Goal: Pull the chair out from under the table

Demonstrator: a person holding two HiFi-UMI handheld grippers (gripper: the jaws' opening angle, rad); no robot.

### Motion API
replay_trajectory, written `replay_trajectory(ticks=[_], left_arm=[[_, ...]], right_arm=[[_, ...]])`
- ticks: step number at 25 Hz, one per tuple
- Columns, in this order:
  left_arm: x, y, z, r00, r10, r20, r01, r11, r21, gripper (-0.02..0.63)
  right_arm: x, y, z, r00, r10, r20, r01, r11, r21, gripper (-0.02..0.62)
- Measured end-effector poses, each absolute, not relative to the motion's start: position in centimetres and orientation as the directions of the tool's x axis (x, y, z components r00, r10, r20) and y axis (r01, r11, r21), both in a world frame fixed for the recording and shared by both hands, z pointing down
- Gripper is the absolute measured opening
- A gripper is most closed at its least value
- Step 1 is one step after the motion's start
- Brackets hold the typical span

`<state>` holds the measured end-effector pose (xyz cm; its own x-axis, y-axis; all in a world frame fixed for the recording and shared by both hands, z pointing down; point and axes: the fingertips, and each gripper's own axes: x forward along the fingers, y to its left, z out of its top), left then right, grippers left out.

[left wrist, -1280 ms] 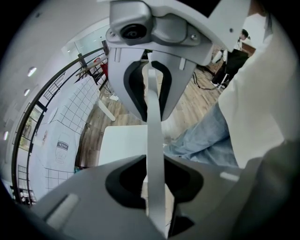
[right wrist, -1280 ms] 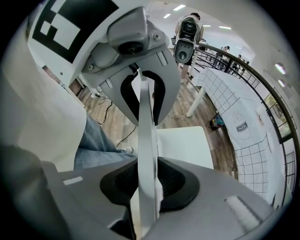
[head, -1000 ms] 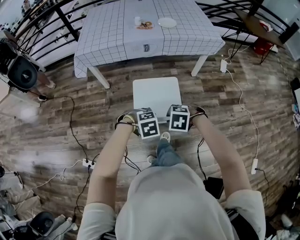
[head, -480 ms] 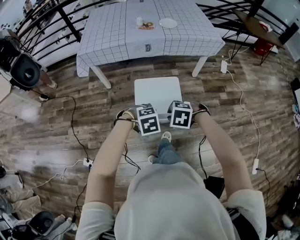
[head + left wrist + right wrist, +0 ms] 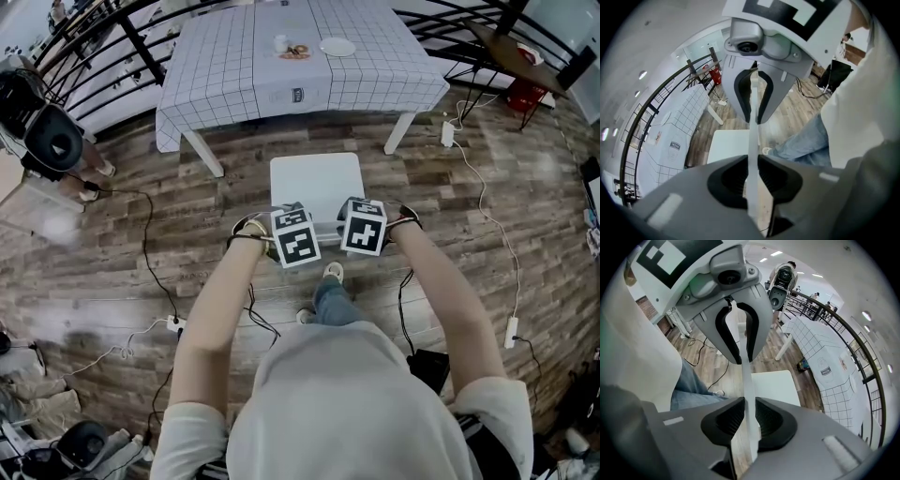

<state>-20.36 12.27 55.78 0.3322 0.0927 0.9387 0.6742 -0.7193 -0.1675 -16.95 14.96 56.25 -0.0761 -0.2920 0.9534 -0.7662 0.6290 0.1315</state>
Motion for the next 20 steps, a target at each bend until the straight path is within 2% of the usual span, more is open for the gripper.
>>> replay_trajectory(ticks=[3, 4, 15, 20], left_arm=[[-20.1, 12.2, 55.3, 0.363, 0.089, 0.928, 0.661, -0.726, -0.189, 0.014], [-19.9, 12.2, 55.0, 0.375, 0.083, 0.923, 0.656, -0.727, -0.201, 0.012], [-19.1, 12.8, 53.7, 0.441, 0.085, 0.893, 0.613, -0.756, -0.230, 0.011], [-18.3, 12.8, 53.0, 0.525, 0.100, 0.845, 0.507, -0.834, -0.216, 0.011]], right_arm=[[-16.9, 14.8, 55.6, -0.066, -0.317, 0.946, -0.768, 0.622, 0.154, 0.055], [-16.8, 14.7, 55.2, -0.066, -0.335, 0.940, -0.771, 0.615, 0.165, 0.001], [-16.1, 15.2, 53.3, -0.057, -0.402, 0.914, -0.812, 0.551, 0.192, -0.002], [-15.8, 14.9, 53.3, -0.063, -0.490, 0.869, -0.872, 0.451, 0.191, -0.002]])
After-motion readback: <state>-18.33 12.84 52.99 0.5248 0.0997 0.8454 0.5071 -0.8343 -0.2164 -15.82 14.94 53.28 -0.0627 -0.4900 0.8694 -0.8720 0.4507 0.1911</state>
